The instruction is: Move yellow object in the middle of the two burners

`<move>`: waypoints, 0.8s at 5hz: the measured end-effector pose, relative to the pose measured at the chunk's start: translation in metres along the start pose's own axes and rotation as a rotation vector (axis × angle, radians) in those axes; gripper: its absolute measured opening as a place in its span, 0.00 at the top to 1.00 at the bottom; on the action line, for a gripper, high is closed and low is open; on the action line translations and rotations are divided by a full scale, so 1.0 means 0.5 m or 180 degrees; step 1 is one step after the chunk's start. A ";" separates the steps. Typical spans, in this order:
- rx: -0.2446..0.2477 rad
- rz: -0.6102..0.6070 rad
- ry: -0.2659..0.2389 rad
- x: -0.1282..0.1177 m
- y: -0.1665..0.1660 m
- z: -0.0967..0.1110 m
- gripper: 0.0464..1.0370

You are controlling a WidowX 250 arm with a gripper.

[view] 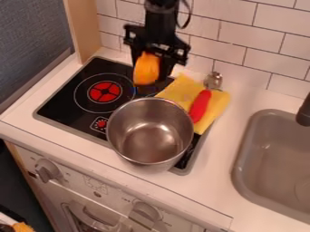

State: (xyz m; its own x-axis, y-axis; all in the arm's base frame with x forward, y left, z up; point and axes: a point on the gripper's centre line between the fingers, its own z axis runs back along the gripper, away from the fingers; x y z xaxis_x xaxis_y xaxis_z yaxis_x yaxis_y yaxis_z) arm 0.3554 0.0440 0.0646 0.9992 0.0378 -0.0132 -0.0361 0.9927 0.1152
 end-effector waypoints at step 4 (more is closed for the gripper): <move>0.0056 -0.0063 0.0211 0.035 0.015 -0.097 0.07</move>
State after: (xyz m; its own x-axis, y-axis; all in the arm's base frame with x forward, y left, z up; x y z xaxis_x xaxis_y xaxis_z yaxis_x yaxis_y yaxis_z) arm 0.3715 0.0579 0.0169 0.9963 0.0264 -0.0815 -0.0155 0.9912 0.1316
